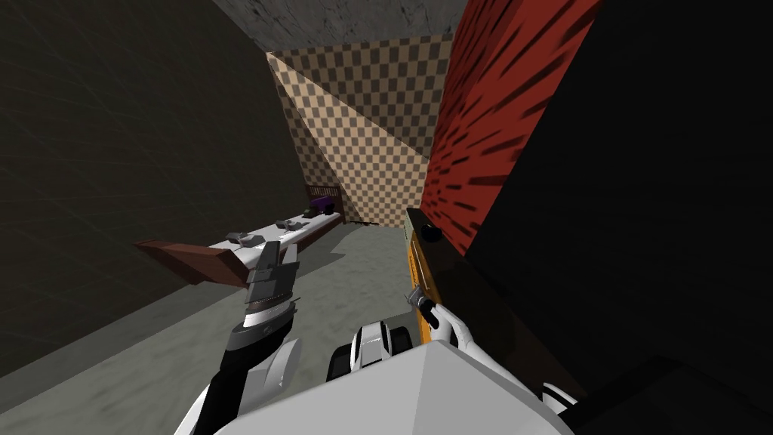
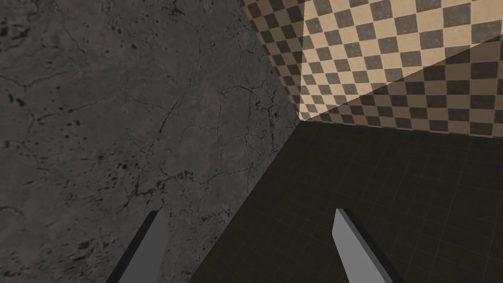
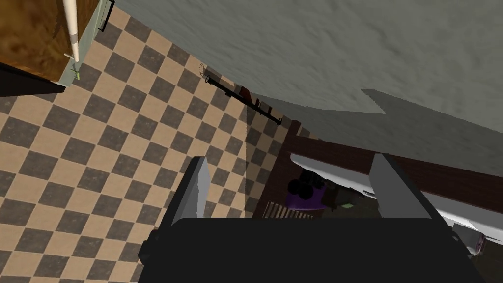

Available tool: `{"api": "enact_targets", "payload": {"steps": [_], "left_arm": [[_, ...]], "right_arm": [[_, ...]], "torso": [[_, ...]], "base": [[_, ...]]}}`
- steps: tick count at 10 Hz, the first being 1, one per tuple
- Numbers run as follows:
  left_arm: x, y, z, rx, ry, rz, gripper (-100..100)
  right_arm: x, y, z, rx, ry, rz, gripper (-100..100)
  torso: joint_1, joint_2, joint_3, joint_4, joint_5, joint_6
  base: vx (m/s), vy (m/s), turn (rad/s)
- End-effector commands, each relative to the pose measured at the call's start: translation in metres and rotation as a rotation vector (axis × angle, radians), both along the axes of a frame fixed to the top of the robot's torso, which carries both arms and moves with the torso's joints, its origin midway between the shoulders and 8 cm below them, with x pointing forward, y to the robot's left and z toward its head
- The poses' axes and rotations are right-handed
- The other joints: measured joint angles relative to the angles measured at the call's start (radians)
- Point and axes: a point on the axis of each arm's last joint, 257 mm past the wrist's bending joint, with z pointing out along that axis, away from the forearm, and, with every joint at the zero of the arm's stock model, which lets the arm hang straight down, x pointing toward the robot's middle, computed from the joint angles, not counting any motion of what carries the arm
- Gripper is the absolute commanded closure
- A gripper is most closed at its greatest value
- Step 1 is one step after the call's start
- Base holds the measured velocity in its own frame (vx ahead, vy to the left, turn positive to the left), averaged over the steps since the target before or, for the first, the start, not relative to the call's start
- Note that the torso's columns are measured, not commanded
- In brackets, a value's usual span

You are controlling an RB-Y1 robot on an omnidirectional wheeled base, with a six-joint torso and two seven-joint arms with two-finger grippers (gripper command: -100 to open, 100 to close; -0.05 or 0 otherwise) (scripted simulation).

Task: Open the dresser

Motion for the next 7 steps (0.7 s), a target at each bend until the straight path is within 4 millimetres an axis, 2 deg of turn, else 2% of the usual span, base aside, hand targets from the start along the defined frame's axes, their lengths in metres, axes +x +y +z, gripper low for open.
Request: {"api": "enact_targets", "payload": {"steps": [1,2,3,4,5,7], "left_arm": [[0.000,0.000,0.000,0.000,0.000,0.000,0],[0.000,0.000,0.000,0.000,0.000,0.000,0],[0.000,0.000,0.000,0.000,0.000,0.000,0],[0.000,0.000,0.000,0.000,0.000,0.000,0],[0.000,0.000,0.000,0.000,0.000,0.000,0],[0.000,0.000,0.000,0.000,0.000,0.000,0]], "right_arm": [[-0.007,-0.023,-0.017,-0.109,0.044,0.027,-100],[-0.012,-0.041,-0.027,-0.179,0.077,0.037,-100],[-0.017,-0.046,-0.033,-0.200,0.093,0.042,-100],[-0.026,-0.067,-0.043,-0.277,0.132,0.056,-100],[-0.026,-0.067,-0.043,-0.282,0.132,0.060,-100],[-0.038,-0.103,-0.054,-0.421,0.197,0.092,-100]], "torso": [[0.000,0.000,0.000,0.000,0.000,0.000],[0.000,0.000,0.000,0.000,0.000,-0.001],[-0.001,-0.001,0.000,0.000,0.000,-0.001],[0.000,0.000,0.000,0.000,0.000,0.000],[0.000,0.000,0.000,0.000,0.000,0.000],[0.000,0.000,0.000,0.000,0.000,-0.001]], "base": [[0.008,-0.001,0.115],[0.014,-0.011,0.201],[0.014,-0.014,0.068],[0.013,-0.009,0.087],[0.009,-0.006,0.051],[0.008,-0.007,0.145]]}}
